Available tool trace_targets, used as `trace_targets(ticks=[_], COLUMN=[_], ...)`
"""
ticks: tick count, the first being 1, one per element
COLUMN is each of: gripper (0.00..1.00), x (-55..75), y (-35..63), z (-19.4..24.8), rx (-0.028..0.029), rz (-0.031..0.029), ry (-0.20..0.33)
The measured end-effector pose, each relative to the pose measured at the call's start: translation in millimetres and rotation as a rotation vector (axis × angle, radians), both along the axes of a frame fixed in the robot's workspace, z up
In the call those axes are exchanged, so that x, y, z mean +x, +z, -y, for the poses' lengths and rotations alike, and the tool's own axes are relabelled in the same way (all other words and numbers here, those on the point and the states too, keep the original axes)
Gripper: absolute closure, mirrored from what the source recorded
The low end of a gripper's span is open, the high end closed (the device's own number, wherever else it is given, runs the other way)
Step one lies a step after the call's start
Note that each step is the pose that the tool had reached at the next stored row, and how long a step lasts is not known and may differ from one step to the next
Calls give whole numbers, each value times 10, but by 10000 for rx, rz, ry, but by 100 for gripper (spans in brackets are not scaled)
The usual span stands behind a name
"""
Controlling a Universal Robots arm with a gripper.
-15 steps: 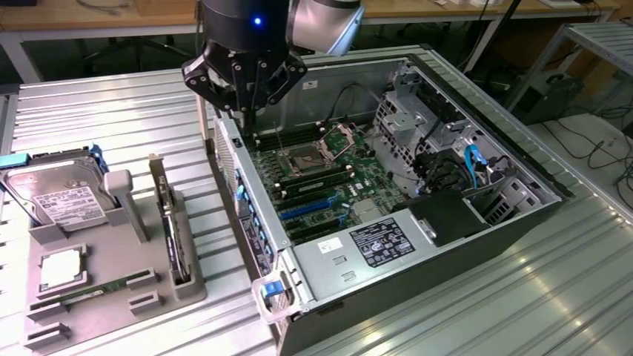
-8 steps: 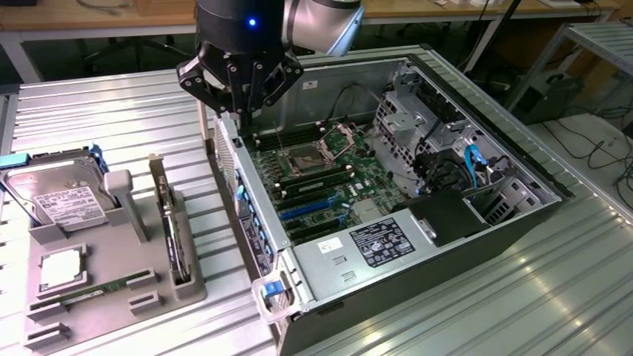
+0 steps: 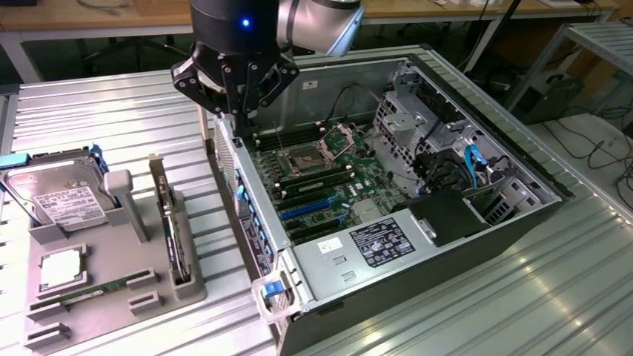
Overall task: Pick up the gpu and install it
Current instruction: 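Reach for the gpu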
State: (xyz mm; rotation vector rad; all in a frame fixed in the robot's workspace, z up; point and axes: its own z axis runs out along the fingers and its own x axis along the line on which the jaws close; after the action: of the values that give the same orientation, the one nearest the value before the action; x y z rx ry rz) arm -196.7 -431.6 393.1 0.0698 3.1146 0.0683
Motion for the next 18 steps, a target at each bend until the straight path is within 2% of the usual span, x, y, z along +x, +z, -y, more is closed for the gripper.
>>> trace_targets(ticks=[18], gripper=[89], x=[-115], y=[0], z=[13], rx=[-1], rz=[0], ry=[1])
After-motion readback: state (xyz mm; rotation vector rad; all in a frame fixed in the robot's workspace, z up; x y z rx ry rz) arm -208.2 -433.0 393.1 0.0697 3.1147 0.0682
